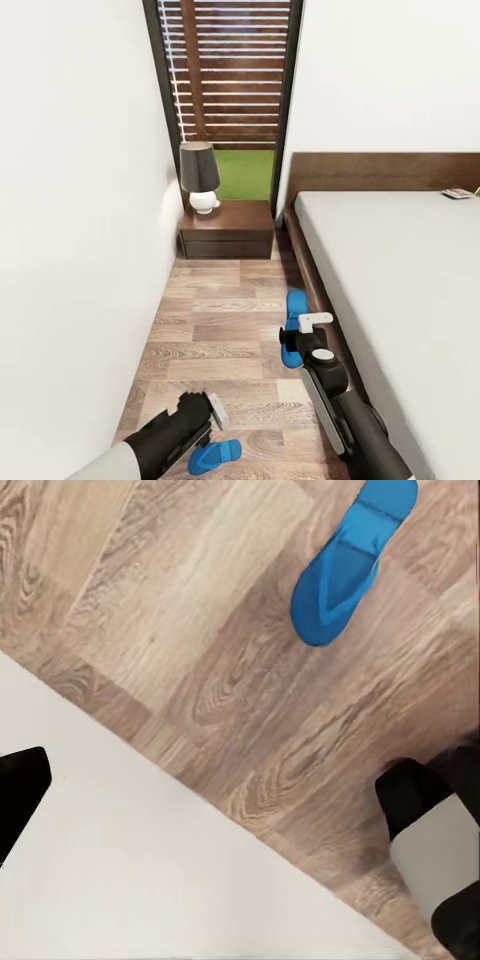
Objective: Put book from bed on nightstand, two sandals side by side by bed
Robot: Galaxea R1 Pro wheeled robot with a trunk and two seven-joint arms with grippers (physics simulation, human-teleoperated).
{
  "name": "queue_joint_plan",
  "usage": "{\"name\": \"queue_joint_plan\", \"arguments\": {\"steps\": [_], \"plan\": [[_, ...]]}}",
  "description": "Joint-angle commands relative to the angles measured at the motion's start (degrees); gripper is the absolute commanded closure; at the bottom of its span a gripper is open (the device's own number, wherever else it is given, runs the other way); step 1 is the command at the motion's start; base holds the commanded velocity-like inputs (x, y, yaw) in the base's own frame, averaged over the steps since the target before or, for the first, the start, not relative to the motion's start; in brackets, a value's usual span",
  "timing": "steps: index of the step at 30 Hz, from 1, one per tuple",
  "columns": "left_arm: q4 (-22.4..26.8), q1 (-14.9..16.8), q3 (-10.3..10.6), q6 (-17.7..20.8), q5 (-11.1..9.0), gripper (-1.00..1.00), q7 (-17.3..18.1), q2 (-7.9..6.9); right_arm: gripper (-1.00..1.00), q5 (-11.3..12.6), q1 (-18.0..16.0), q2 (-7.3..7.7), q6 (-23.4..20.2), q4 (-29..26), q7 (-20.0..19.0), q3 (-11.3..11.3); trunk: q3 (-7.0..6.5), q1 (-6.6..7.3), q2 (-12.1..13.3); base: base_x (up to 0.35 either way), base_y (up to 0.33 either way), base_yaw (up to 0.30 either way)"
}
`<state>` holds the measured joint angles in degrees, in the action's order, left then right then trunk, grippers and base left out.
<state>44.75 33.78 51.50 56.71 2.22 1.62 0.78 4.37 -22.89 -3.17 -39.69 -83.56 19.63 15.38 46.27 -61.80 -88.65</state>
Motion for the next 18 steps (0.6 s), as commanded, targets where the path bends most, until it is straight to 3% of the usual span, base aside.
{"name": "queue_joint_plan", "arguments": {"steps": [1,4,11,18], "plan": [[0.0,0.1,2.3,0.2,1.0,-1.0,3.4,-0.75,1.0,0.4,0.0,0.01,-0.2,-0.1,0.5,0.1,0.32,-0.22,-0.4,0.0,0.0,0.0],[0.0,0.1,4.8,-0.1,2.6,-1.0,8.8,-1.74,1.0,0.4,0.0,0.01,-0.2,-0.1,0.5,0.1,1.13,-0.88,-1.6,0.0,0.0,0.0],[0.1,0.1,5.4,-0.4,3.8,-1.0,10.6,-1.87,1.0,0.4,0.0,0.01,-0.2,-0.1,0.5,0.1,3.0,-2.42,-4.5,0.0,0.0,0.0],[0.0,0.1,5.6,-0.5,12.2,-1.0,10.1,-0.8,1.0,0.4,0.0,0.01,-0.2,-0.1,0.5,0.1,4.88,-3.96,-7.3,0.0,0.0,0.0]]}}
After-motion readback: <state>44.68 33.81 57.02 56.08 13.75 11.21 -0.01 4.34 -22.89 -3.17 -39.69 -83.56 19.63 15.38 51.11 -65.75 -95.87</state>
